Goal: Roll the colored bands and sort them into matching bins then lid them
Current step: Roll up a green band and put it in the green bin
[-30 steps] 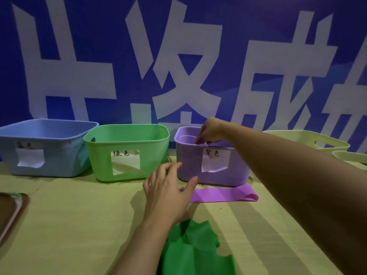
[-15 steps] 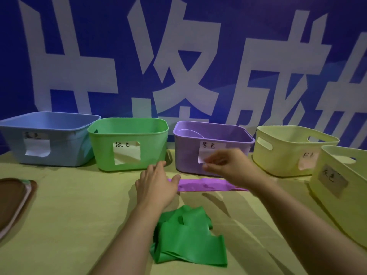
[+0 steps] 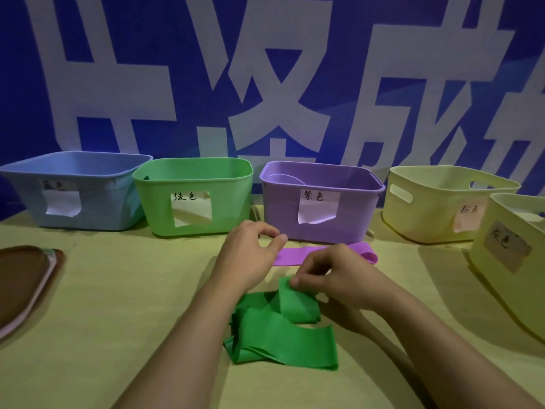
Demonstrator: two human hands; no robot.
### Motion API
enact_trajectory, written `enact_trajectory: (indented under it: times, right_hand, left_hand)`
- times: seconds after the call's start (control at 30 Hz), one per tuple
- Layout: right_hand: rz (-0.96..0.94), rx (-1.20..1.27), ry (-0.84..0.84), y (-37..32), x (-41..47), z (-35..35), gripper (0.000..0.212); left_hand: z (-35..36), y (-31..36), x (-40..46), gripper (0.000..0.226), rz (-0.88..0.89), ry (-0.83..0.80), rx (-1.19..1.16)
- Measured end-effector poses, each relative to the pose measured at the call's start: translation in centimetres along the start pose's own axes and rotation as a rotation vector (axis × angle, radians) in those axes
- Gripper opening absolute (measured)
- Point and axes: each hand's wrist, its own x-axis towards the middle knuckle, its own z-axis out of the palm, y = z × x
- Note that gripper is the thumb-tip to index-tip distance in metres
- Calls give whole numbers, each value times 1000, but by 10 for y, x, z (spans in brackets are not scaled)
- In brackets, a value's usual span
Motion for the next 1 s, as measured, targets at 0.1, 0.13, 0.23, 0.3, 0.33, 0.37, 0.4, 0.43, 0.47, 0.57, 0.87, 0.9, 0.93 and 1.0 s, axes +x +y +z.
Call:
enact_trajectory:
  times: [0.1, 0.13, 0.23, 0.3, 0.33, 0.37, 0.4, 0.43, 0.47, 0.57, 0.87, 0.9, 0.93, 1.0]
  right_hand:
    - [-34, 126, 163, 0, -1, -3, 17]
    - [-60, 171, 214, 0, -1, -4, 18]
    - [-88, 282, 306, -1, 0, -3, 20]
    - [-82, 325, 349, -2, 0, -3, 17]
    - [-79, 359, 367, -3, 0, -3, 17]
    - [-75, 405, 384, -3, 0, -3, 18]
    - [-65, 450, 398, -3, 0, -3, 20]
    - [-57, 481, 415, -2, 0, -3, 23]
    - [-47, 496, 435, -2, 0, -4, 26]
    - [-7, 525, 499, -2, 1, -6, 33]
    - [66, 590, 497, 2, 3, -7, 42]
    - [69, 601, 490, 2, 4, -6, 43]
    - [73, 608, 478, 2, 4, -6, 43]
    - [69, 629, 443, 2, 3, -4, 43]
  left_hand:
    - [1, 7, -3, 22, 30, -103, -187]
    - [2, 10, -3, 25, 26, -152, -267]
    - [3, 19, -9, 52, -73, -310, -496]
    - [4, 22, -11, 65, -124, -361, -589]
    - [4, 24, -12, 65, -128, -372, -624]
    - [3, 24, -13, 62, -126, -383, -655]
    - [3, 25, -14, 56, -111, -402, -684]
    - [3, 24, -15, 49, -82, -421, -693]
    - [3, 22, -14, 45, -42, -442, -682]
    - [3, 16, -12, 78, 92, -464, -559]
    - [1, 27, -13, 67, 334, -167, -404]
    - [0, 28, -13, 61, 365, -153, -400]
    - [0, 28, -14, 57, 389, -142, -400]
    - [-1, 29, -13, 51, 413, -124, -413]
